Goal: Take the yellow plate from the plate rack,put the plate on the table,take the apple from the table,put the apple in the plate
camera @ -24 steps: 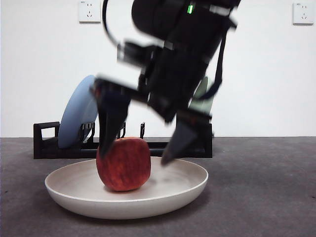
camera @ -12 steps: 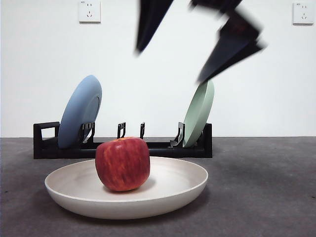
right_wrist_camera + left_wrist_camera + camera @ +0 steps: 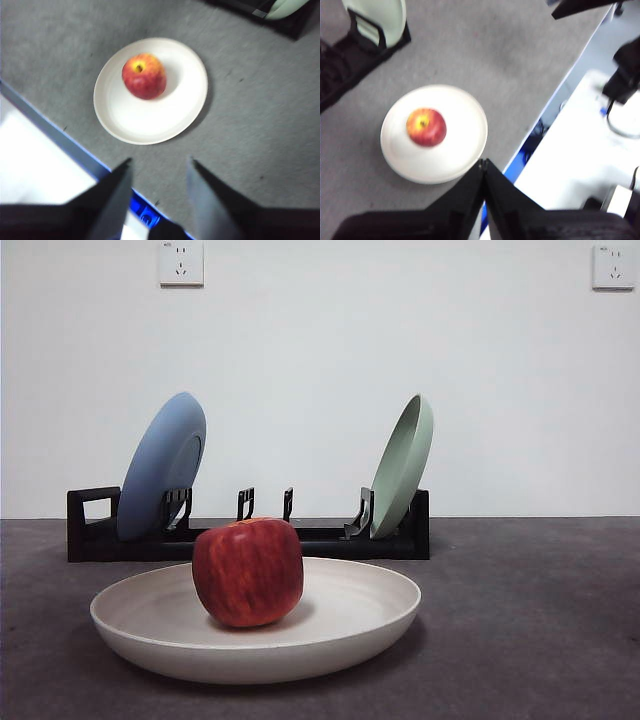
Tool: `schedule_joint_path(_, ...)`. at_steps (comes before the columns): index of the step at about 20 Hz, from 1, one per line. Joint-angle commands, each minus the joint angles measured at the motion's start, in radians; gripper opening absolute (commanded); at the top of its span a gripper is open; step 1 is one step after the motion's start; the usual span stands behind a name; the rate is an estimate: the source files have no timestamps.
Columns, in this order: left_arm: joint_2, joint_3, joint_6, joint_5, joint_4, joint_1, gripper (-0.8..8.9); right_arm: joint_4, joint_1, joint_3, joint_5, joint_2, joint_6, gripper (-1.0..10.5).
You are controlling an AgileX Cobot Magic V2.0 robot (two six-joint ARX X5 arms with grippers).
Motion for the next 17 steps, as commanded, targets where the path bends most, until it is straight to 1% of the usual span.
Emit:
schedule_joint_path(1,0.008,-0.002,0.004,-0.005,0.05,0.002,-0.04,0.002,0.001,-0.001,0.034,-0.036,0.002,0.0)
schedule_joint_path(5,0.024,-0.002,0.005,-0.005,0.085,0.002,-0.04,-0.004,0.001,-0.001,0.064,-0.063,0.001,0.0)
schedule_joint_path(14,0.098,-0.005,0.005,-0.004,0.093,0.002,-0.04,-0.082,0.001,-0.001,0.151,-0.038,0.001,0.0)
schedule_joint_path(16,0.108,-0.005,0.005,0.0,0.101,0.034,-0.04,-0.097,0.0,-0.001,0.169,-0.032,0.001,0.0)
schedule_joint_path(17,0.109,-0.005,0.054,-0.003,0.111,0.065,-0.04,-0.102,0.0,-0.001,0.17,-0.031,0.001,0.0)
